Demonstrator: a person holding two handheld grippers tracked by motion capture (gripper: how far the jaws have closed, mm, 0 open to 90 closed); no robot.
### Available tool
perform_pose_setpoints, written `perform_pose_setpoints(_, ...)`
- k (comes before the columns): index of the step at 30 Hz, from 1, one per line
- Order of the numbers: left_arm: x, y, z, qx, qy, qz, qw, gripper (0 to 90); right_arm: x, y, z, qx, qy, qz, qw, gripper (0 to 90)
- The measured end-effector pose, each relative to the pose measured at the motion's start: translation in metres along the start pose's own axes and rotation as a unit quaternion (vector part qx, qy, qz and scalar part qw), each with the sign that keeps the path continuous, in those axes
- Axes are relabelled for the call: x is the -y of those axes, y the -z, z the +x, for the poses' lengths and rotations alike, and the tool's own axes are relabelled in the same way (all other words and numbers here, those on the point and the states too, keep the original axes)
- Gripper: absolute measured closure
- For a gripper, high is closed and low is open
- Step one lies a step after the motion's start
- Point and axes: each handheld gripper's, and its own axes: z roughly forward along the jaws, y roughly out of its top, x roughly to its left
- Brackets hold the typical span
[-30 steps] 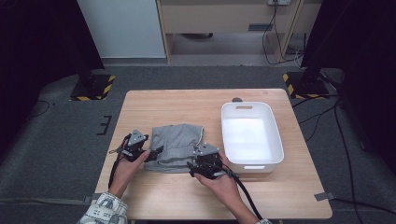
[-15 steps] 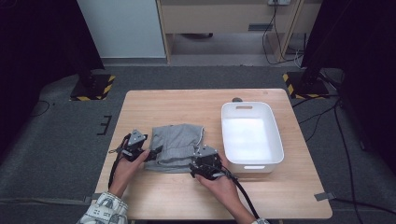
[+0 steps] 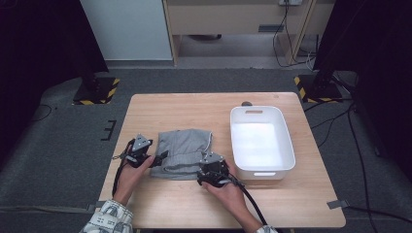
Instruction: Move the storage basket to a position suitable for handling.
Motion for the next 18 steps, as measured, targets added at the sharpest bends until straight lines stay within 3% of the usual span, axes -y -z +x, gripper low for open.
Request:
perform_pose_setpoints(6, 0.001, -0.0017, 0.0015, 0.0, -0.001, 0.008, 1.0, 15.8, 0.0036, -0.0013, -0.0032, -0.019, -0.012, -0.01, 0.9997, 34.6)
perform_pose_setpoints(10, -0.0005, -0.0005, 0.0021, -0.003, -0.004, 0.006, 1.0, 17.7, 0.0069, -0.0003, -0.0027, -0.031, -0.014, -0.022, 0.9992, 46.0)
perform_pose_setpoints(12, -0.0012, -0.0001, 0.0041, -0.008, -0.016, 0.009, 0.9998, 19.3, 0.0077, 0.0, -0.0023, -0.034, -0.013, -0.027, 0.999, 49.9)
perform_pose_setpoints(18, -0.0085, -0.0001, 0.0094, -0.015, -0.01, 0.015, 0.9997, 19.6, 0.0081, 0.0002, -0.0013, -0.037, -0.014, -0.031, 0.9987, 60.0)
